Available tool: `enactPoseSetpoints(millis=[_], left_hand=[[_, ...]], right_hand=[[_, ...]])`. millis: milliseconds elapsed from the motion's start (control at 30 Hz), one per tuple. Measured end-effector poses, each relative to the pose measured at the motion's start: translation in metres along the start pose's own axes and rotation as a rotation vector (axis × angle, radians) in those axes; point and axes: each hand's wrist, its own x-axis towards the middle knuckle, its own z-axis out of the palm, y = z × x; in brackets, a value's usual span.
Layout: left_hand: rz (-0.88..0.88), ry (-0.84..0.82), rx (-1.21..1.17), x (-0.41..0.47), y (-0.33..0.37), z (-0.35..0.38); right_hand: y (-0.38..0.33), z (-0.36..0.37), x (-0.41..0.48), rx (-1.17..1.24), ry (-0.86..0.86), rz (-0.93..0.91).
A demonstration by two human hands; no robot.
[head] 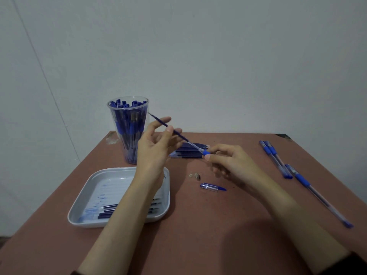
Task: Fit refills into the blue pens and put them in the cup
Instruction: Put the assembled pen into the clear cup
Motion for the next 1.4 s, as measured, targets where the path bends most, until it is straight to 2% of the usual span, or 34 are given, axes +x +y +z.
enactPoseSetpoints(millis=[200, 367, 433, 667, 833, 1100, 1267, 1400], left_hand=[[0.356, 0.065, 0.314, 0.001, 0.000, -0.004], [0.434, -0.120, 0.829, 0.020, -0.005, 0.002], [0.419, -0.217, 1.011, 0.040, -0.004, 0.009], [0.155, -0.556, 1.415, 0.089, -0.021, 0.021], [0.097, -0.630, 1.458, 0.090, -0.029, 0.016], [0.119, -0.593, 1.401, 0.078, -0.022, 0.006], [0.151, -0.619, 1.342, 0.047, 0.014, -0.020], [0.035, -0.709, 1.411, 0.020, 0.044, -0.056]], right_hand=[[0.005, -0.005, 0.002, -0.125, 0.069, -0.007], [0.008, -0.011, 0.005, -0.191, 0.172, -0.024], [0.010, -0.012, 0.008, -0.214, 0.195, -0.036], [0.014, -0.013, 0.011, -0.277, 0.219, -0.051], [0.014, -0.011, 0.011, -0.285, 0.208, -0.054], [0.010, -0.004, 0.005, -0.331, 0.171, -0.078], [0.001, 0.020, -0.006, -0.369, 0.108, -0.214], [-0.003, 0.043, -0.016, -0.383, 0.086, -0.363]])
